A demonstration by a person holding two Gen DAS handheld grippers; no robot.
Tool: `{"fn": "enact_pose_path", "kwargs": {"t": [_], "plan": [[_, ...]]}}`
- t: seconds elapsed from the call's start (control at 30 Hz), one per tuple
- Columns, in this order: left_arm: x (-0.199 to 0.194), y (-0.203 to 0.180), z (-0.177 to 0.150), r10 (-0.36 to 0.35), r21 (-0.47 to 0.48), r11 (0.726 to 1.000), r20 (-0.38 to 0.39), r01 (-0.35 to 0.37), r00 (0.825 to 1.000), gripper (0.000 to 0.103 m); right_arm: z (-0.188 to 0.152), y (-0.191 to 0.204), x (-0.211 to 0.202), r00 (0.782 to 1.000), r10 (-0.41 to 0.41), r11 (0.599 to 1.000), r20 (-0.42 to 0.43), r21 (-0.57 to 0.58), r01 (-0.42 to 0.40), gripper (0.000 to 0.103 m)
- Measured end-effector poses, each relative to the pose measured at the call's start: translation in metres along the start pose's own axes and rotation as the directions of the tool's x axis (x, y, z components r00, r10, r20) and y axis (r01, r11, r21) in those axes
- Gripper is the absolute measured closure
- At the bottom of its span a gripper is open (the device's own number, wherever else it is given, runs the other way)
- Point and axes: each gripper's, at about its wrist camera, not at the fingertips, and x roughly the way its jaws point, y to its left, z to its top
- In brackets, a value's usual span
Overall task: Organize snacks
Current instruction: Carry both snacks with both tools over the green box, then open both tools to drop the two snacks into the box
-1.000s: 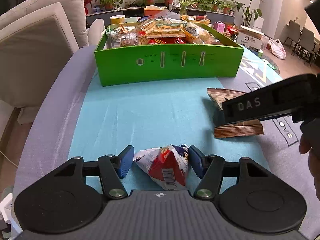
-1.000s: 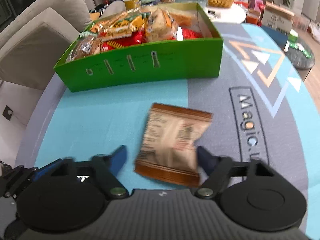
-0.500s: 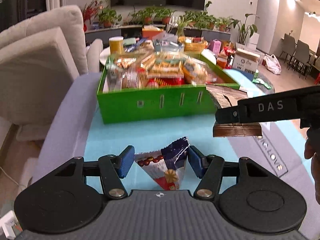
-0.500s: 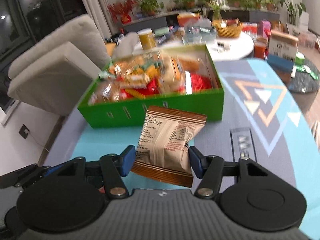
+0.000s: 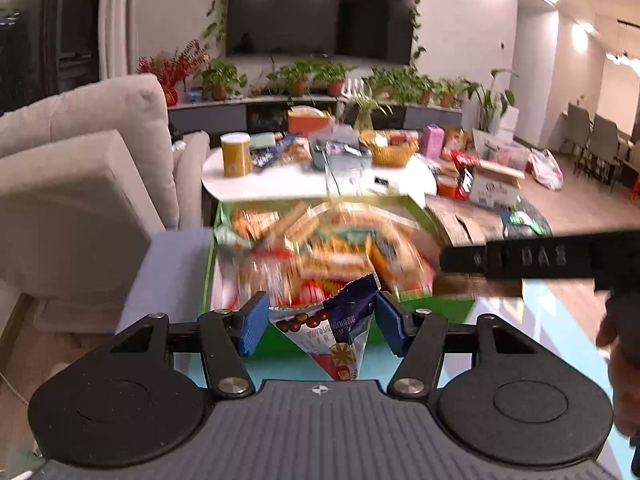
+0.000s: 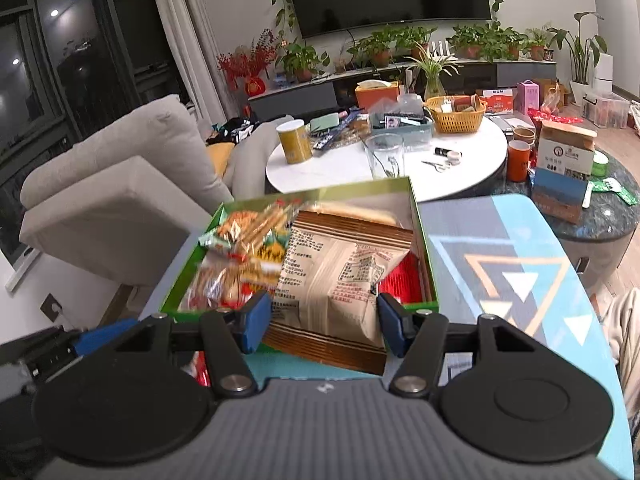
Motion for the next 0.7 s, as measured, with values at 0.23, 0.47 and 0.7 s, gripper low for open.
{"fn": "enact_pose_path", "kwargs": {"t": [0.23, 0.47, 0.7], "plan": [[0.035, 0.011, 0.037, 0.011, -0.096, 0.995, 0.039, -0.007, 0.999, 0.048, 0.023, -0.010, 0.023, 0.999, 0.033, 0.998, 0.013, 0.058, -0.034, 0.041], [0.078, 0.013, 0.056, 0.033, -0.086, 0.996, 0.023, -0.031, 0.999, 0.048, 0.027, -0.017, 0.050, 1.000, 0.029, 0.997, -0.010, 0.070, -0.028, 0.041], [0.114, 0.017, 0.061, 0.046, -0.092, 0.995, -0.005, -0.046, 0.999, 0.048, 0.025, -0.025, 0.068, 0.999, 0.029, 0.994, -0.040, 0.102, -0.025, 0.041]]}}
